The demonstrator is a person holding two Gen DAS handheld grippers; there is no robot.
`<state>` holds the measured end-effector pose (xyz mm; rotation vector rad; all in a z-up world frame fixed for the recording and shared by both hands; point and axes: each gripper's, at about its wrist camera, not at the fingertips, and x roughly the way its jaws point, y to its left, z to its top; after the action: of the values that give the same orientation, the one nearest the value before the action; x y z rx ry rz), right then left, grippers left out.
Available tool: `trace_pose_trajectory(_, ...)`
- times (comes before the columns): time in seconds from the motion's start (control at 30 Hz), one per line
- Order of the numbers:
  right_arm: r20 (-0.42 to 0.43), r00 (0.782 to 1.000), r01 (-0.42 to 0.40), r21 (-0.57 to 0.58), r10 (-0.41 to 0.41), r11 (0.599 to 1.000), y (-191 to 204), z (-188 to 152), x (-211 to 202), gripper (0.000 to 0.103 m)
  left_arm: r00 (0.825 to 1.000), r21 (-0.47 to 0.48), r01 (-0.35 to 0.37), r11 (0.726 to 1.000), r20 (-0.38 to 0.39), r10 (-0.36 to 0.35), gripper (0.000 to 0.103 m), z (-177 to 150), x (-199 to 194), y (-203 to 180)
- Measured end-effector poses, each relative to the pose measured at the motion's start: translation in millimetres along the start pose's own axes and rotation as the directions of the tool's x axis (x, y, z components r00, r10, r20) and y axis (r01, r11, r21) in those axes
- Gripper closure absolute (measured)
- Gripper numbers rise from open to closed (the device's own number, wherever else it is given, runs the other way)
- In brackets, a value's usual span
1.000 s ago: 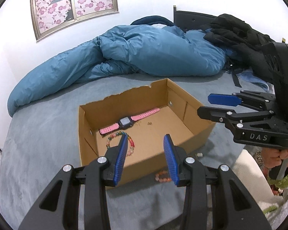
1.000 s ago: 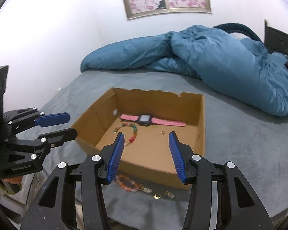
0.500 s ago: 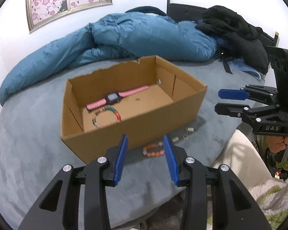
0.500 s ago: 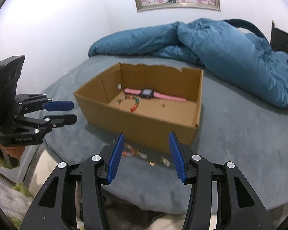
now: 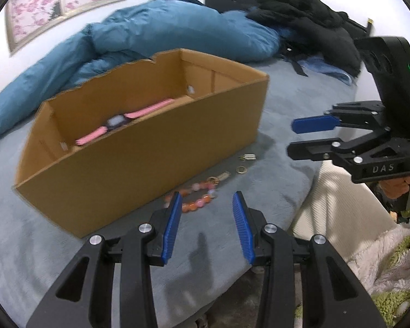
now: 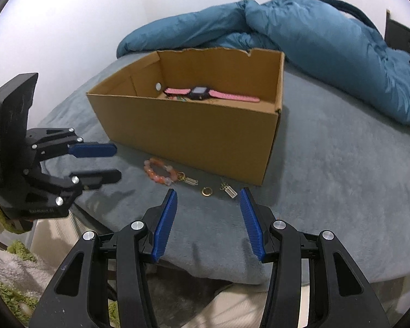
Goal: Organize jewelry
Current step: 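Move the right tool out of the box down to the gold charms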
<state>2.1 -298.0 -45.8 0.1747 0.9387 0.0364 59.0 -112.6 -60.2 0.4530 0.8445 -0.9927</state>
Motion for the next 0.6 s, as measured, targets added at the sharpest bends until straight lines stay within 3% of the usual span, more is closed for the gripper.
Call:
trace_pose_trajectory(0.13,-0.021,1.0,-0.005,0.015,0.006,1.0,-4,0,10,0.057,0.998,-0.002,0.047,0.999,-0.031,-0.047,0.066,7,26,5)
trace_pose_trajectory(0.33,-0.049,0.999,-0.013,0.012,0.014,1.0,-4,-1,22,0.057,0.98,0.007,0.091,0.996,-0.177,-0.088,0.066,2,70,13)
trace_pose_trajectory(0.6,-0.069,0.997,-0.017,0.005,0.018,1.0,-5,-1,32,0.057,0.957,0.033,0.093,0.995,-0.279,-0.08,0.066,-22,56,22)
